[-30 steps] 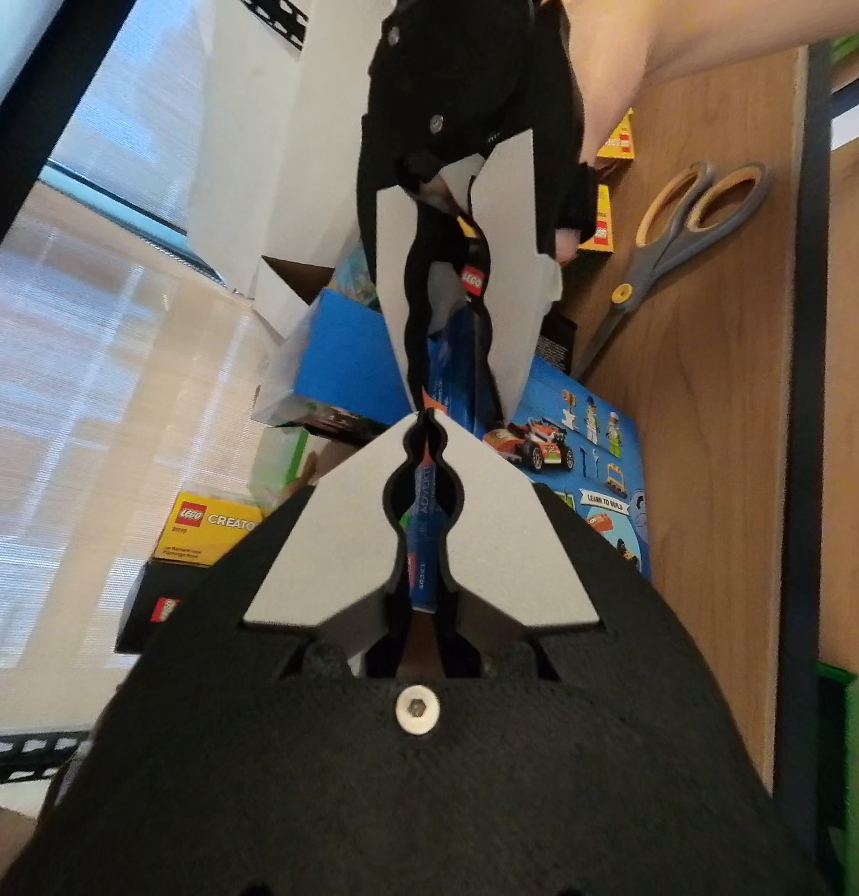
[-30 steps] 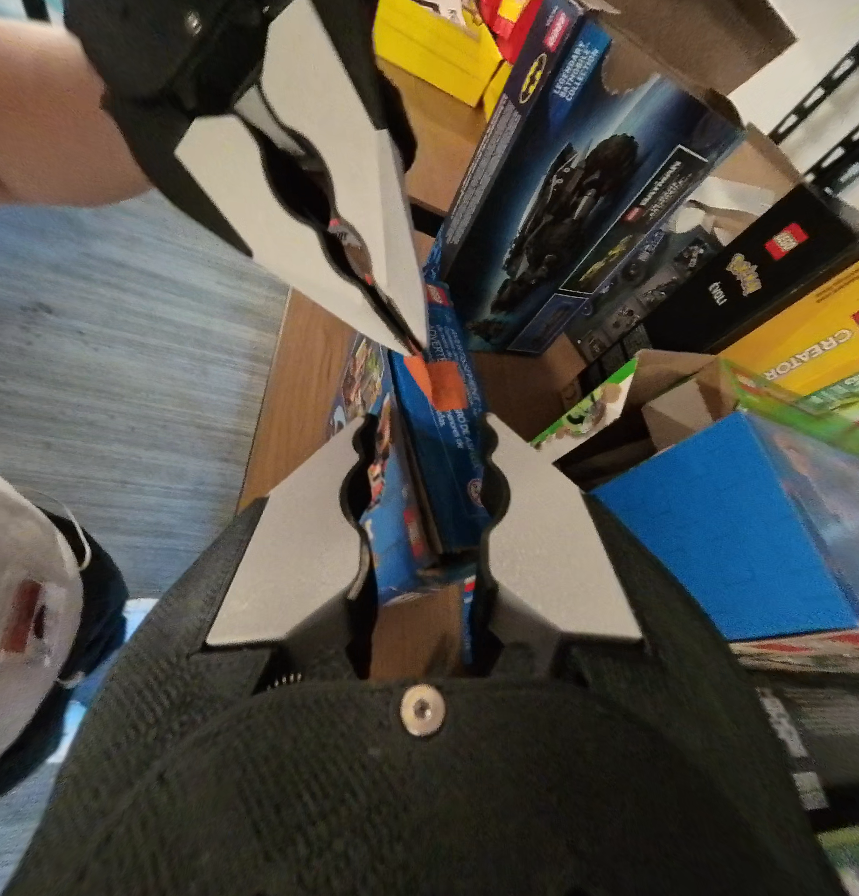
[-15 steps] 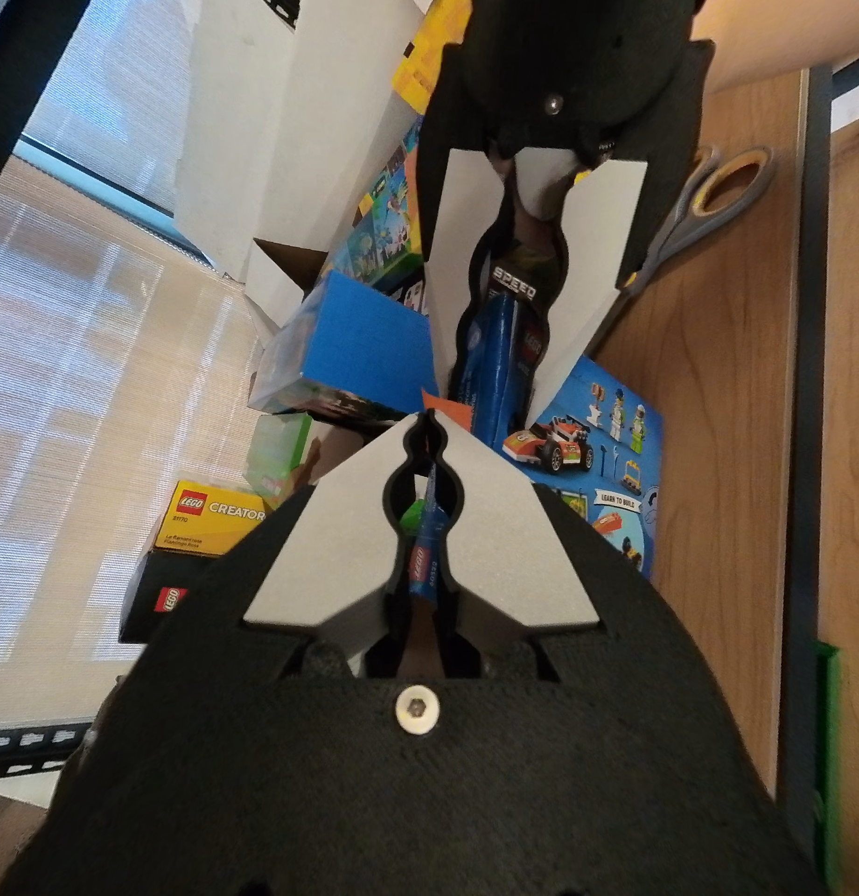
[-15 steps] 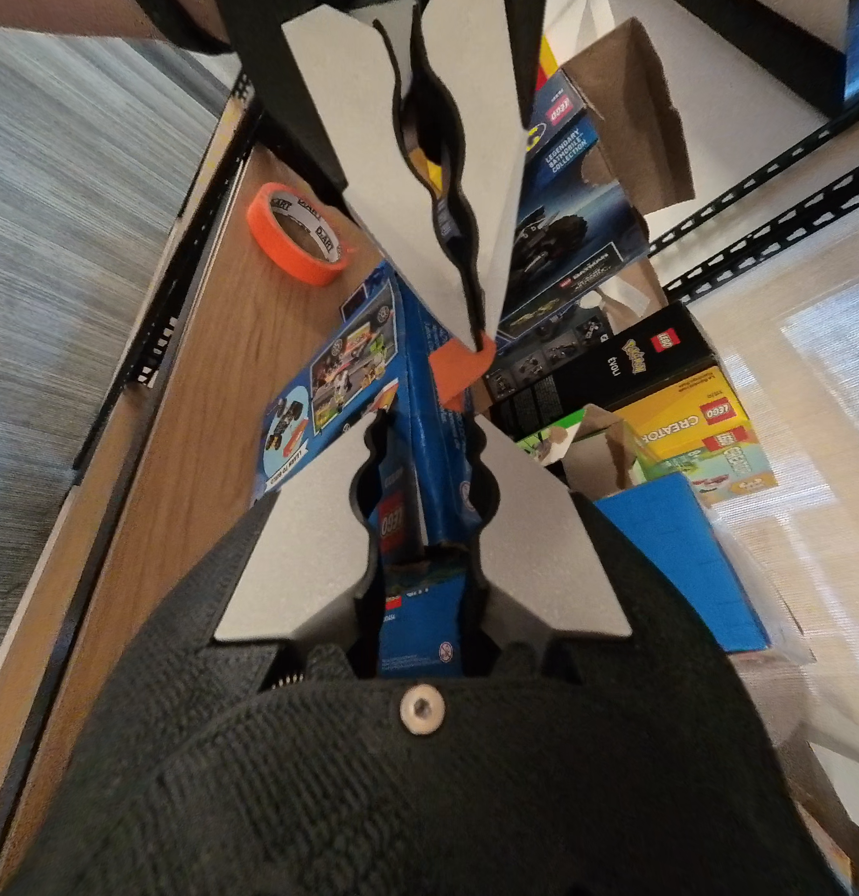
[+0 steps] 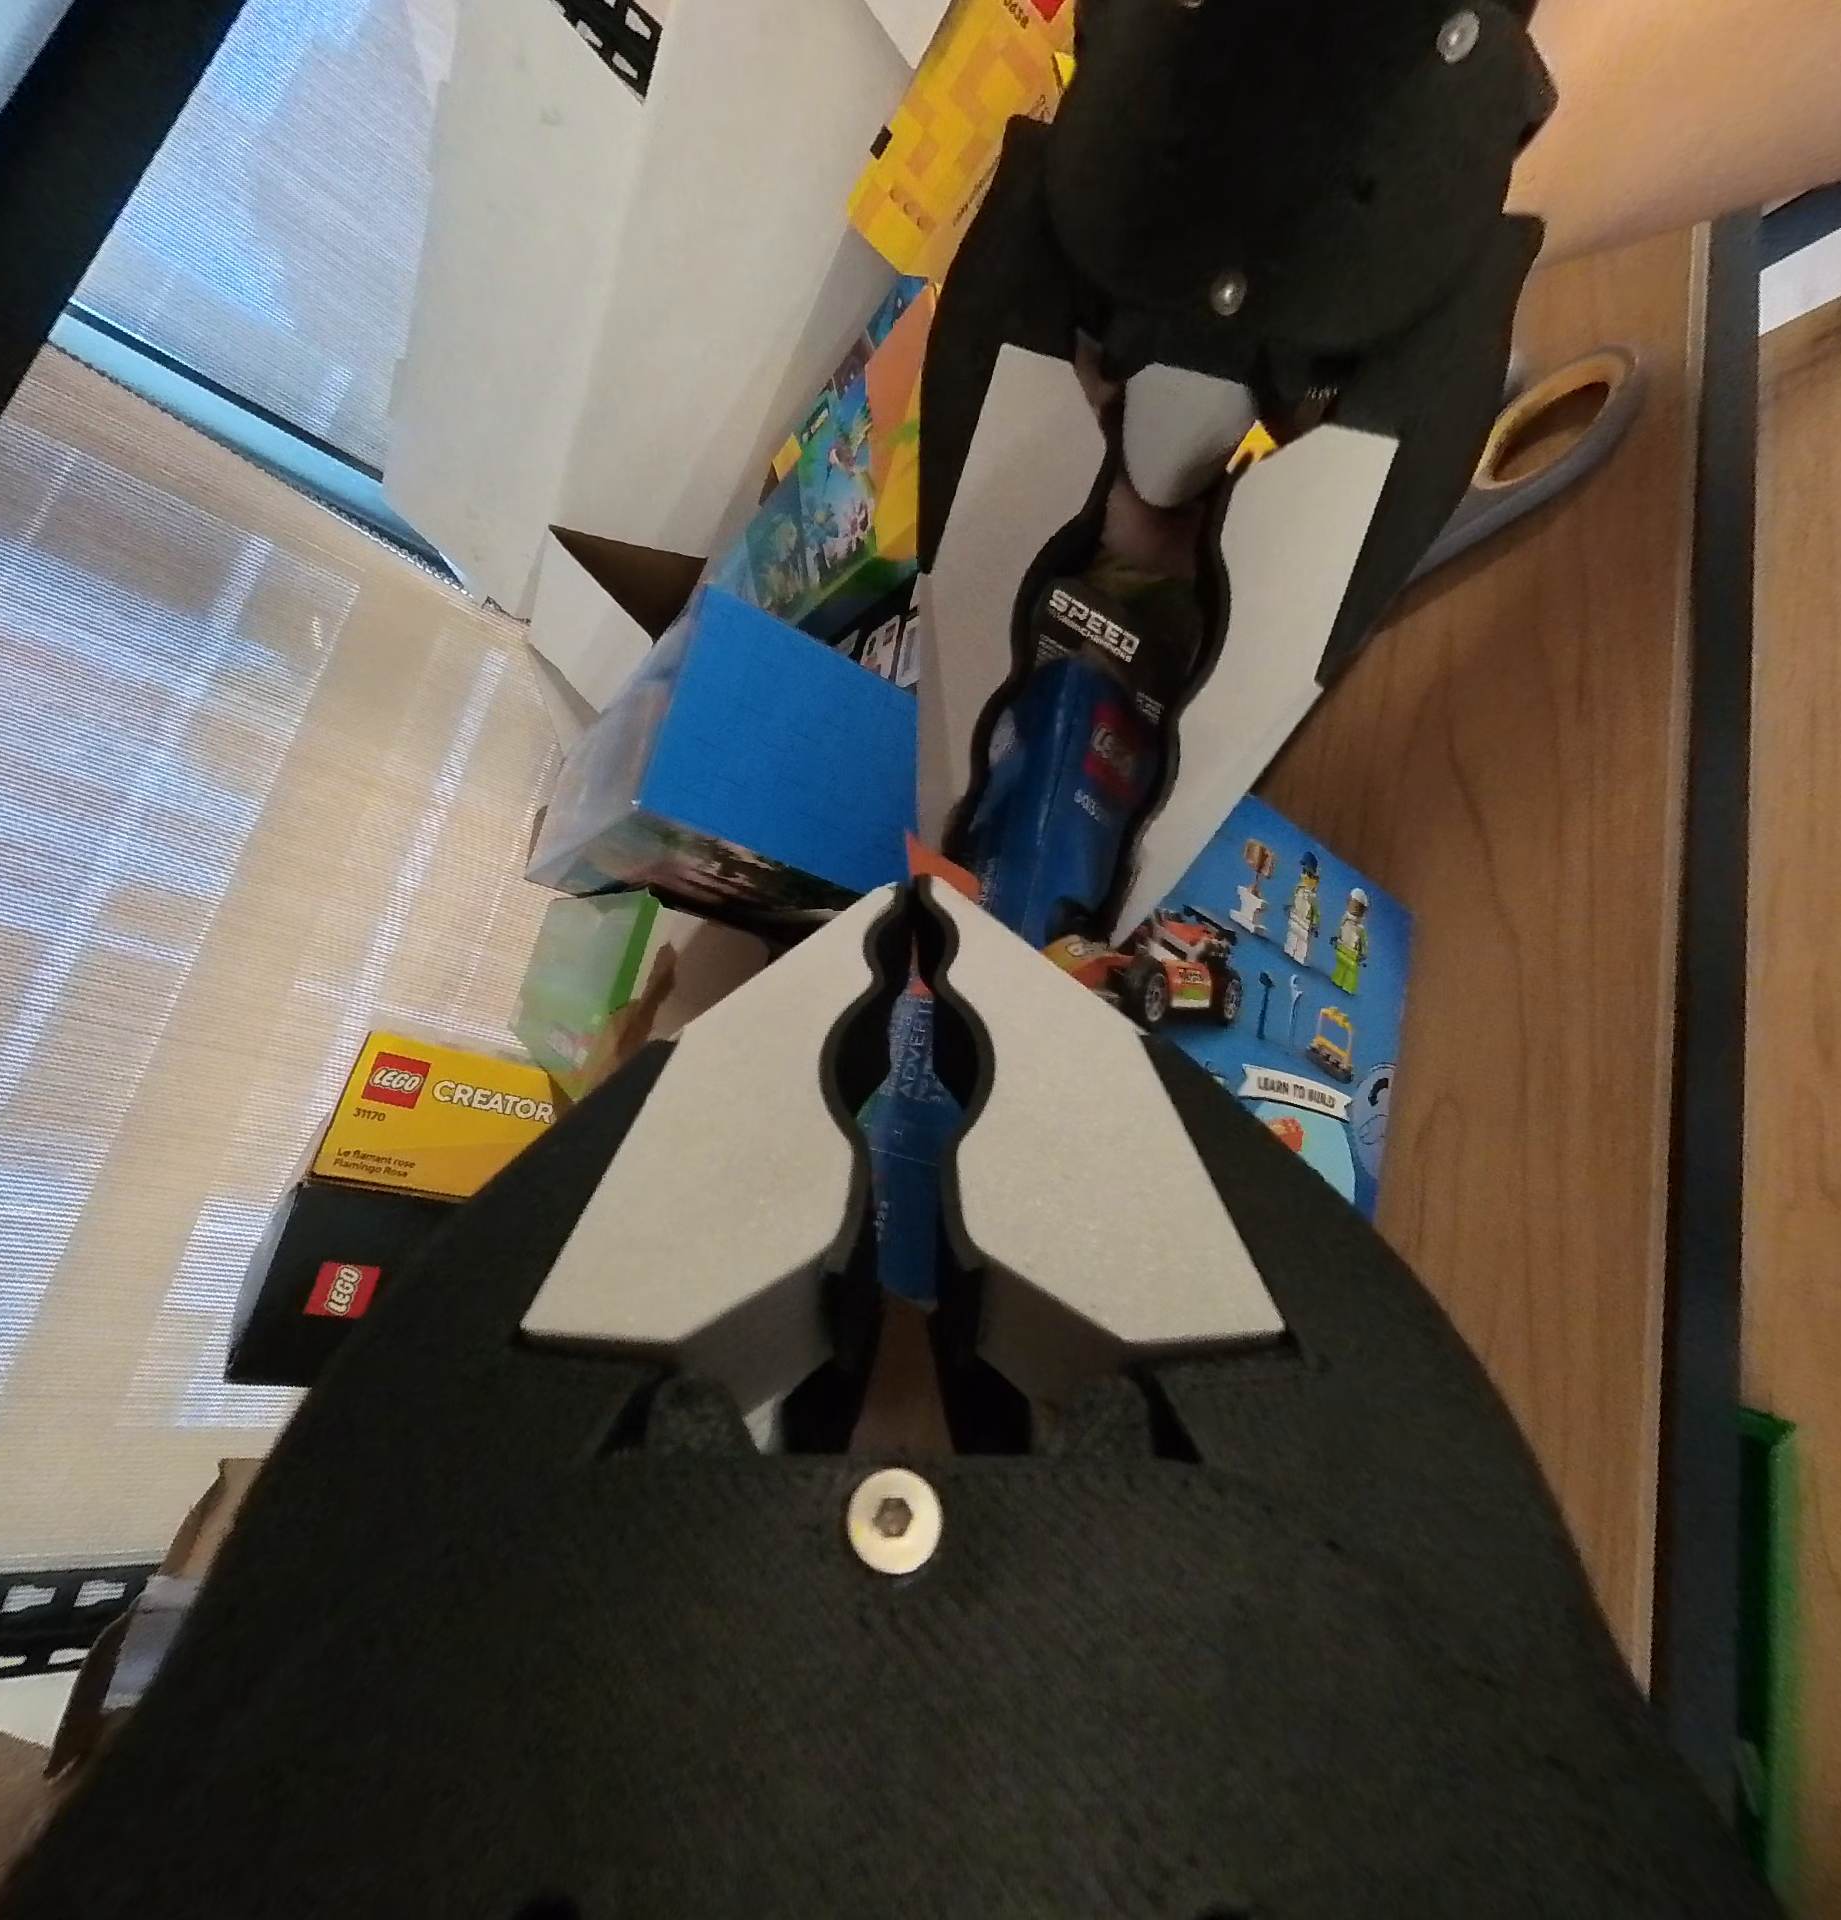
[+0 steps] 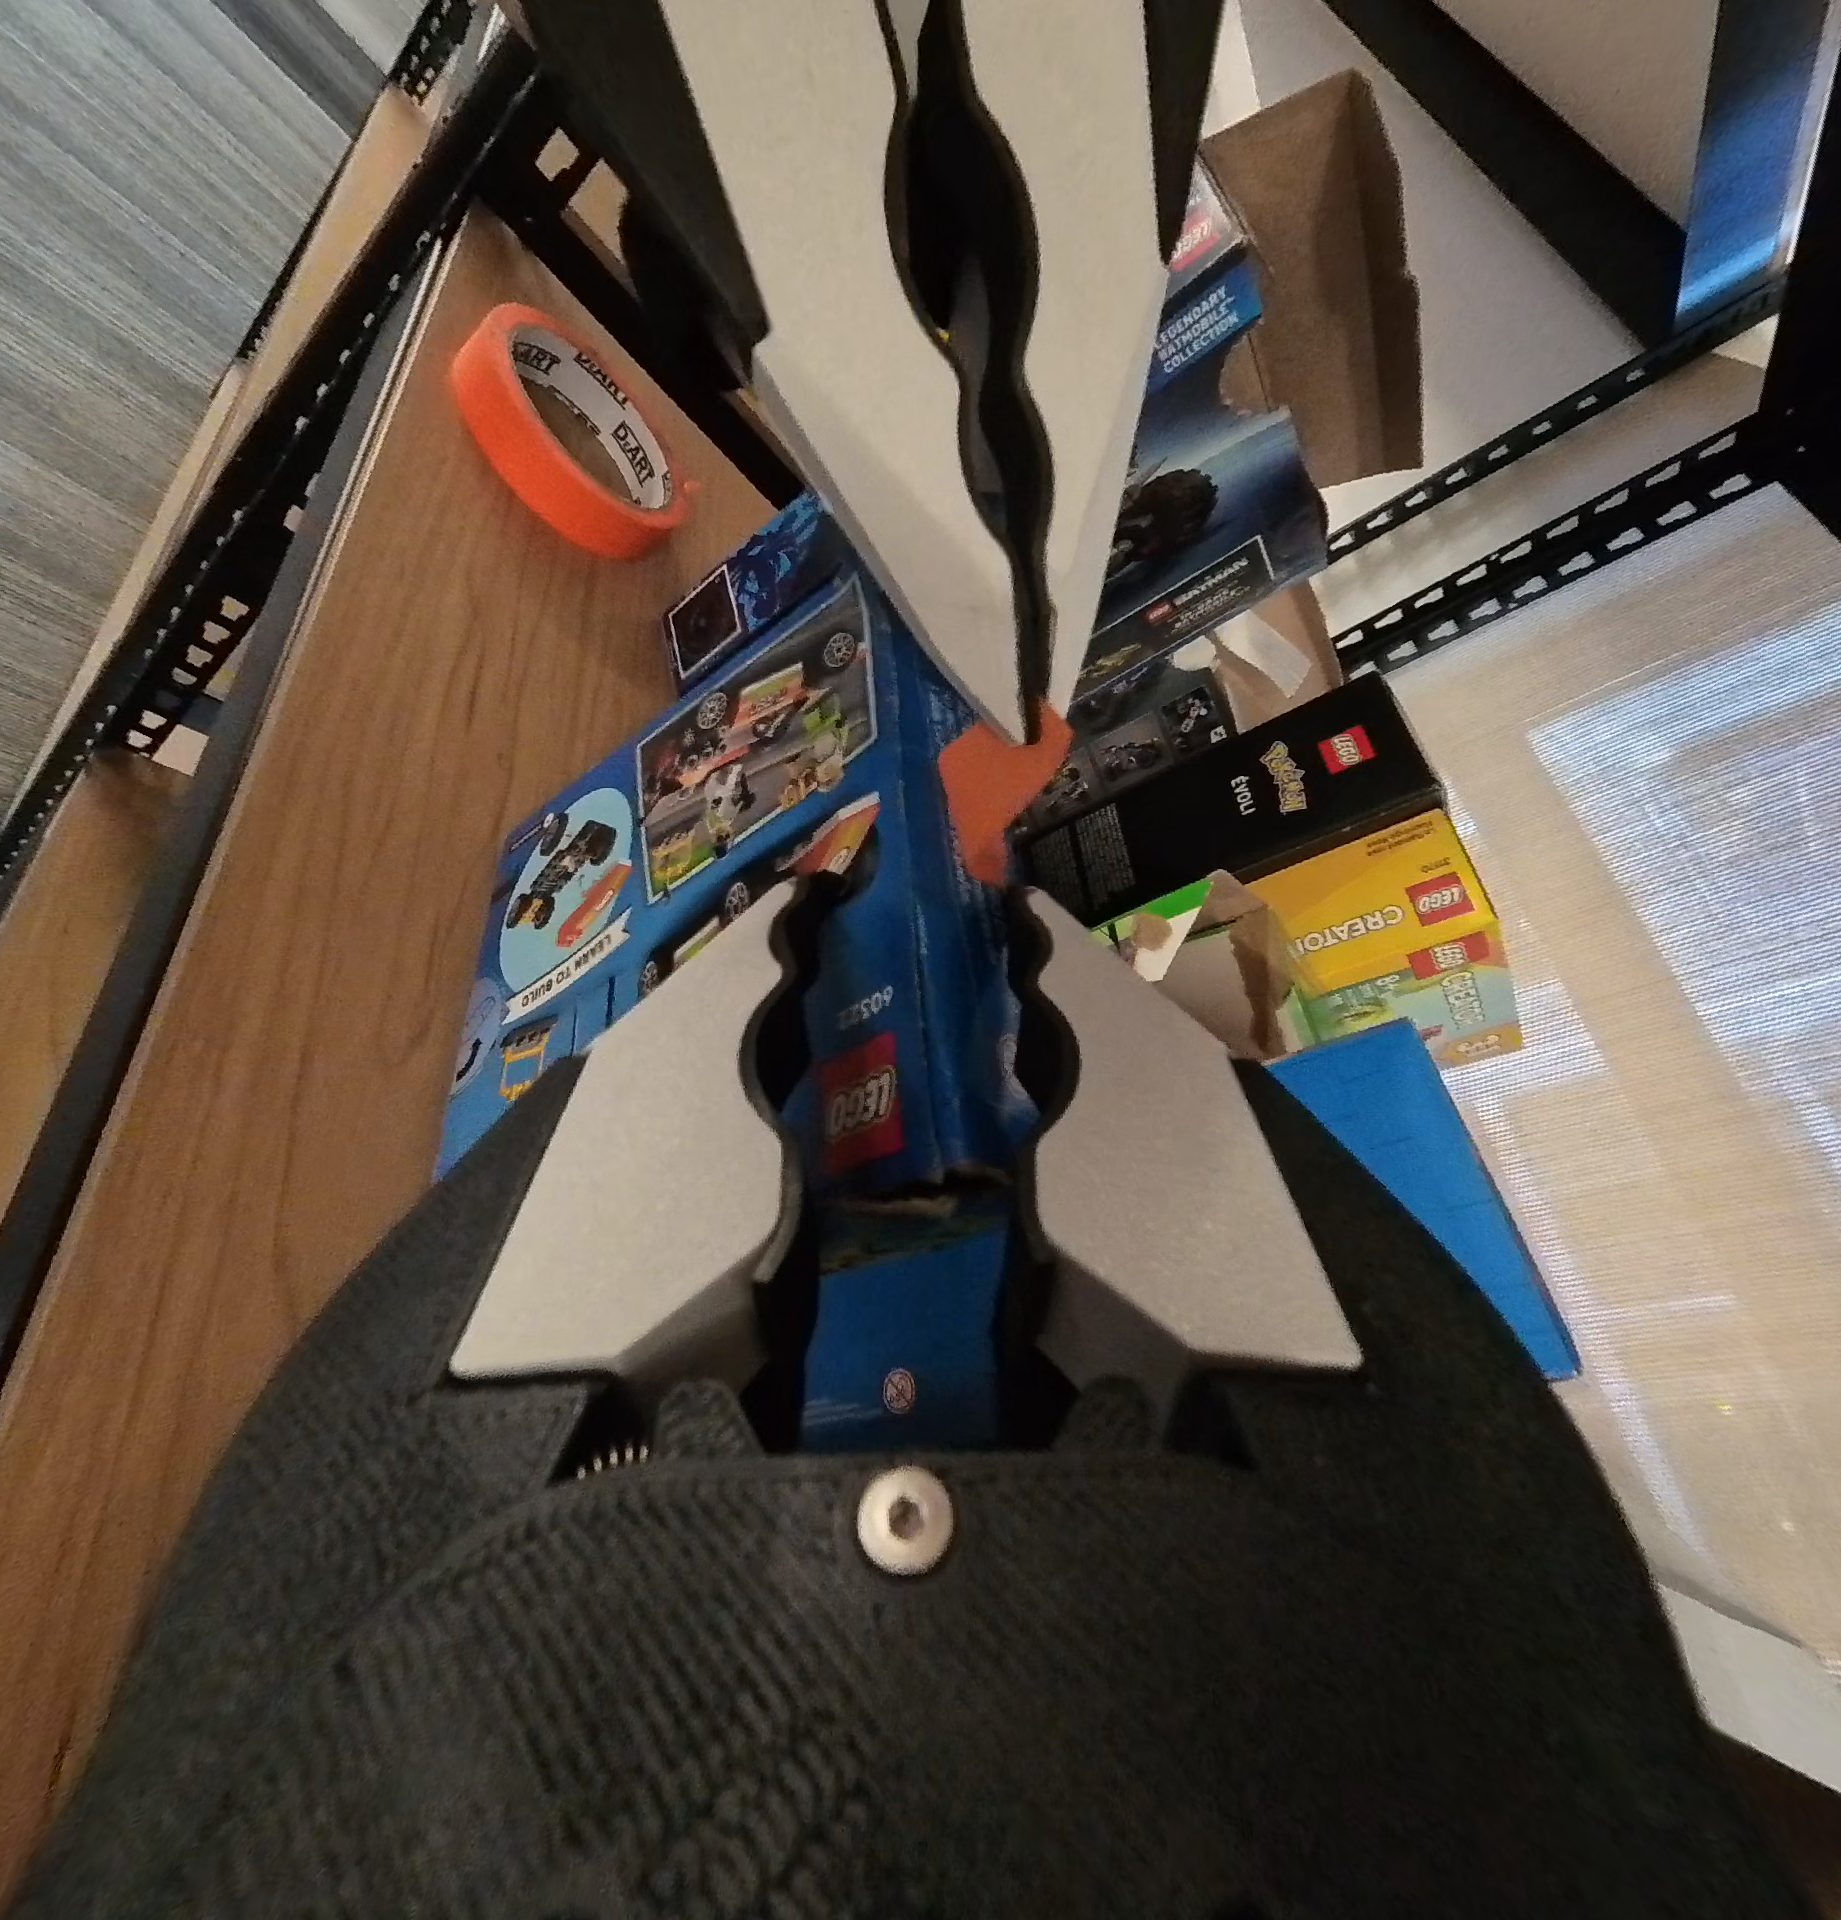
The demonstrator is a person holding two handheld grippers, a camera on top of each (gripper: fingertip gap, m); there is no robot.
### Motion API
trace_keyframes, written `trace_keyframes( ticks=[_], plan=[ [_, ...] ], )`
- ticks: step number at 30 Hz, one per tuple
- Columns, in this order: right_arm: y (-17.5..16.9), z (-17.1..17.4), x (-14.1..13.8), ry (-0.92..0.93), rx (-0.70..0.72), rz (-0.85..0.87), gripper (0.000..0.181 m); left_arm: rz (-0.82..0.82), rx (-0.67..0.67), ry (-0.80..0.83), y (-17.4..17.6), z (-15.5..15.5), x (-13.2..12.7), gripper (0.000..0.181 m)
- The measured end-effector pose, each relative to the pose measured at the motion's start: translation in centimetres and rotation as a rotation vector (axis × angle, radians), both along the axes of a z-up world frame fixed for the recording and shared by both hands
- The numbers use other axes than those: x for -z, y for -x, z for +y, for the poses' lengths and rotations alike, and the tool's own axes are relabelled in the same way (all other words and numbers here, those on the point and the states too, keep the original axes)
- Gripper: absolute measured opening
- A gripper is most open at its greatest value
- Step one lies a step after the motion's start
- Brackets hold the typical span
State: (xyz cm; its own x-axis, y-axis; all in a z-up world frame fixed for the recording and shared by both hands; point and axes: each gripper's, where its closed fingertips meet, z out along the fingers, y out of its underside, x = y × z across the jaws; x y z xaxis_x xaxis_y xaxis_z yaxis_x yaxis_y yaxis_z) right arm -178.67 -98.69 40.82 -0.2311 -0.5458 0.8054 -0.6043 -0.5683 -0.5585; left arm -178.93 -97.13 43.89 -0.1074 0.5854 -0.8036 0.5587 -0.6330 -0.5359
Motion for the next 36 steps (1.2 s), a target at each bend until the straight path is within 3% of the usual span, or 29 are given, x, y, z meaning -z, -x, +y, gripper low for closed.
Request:
trace_keyframes(
  ticks=[24, 36],
  plan=[
    [0.2, -1.0, 0.3, -0.061, 0.021, -0.028, 0.037, -0.097, -0.065, 0.112, 0.2, 0.3, 1.4, 0.0],
    [-0.2, -0.8, 0.2, 0.035, 0.044, 0.01, 0.041, -0.101, -0.07, 0.104, 0.1, 0.2, 0.9, 0.0]
  ],
)
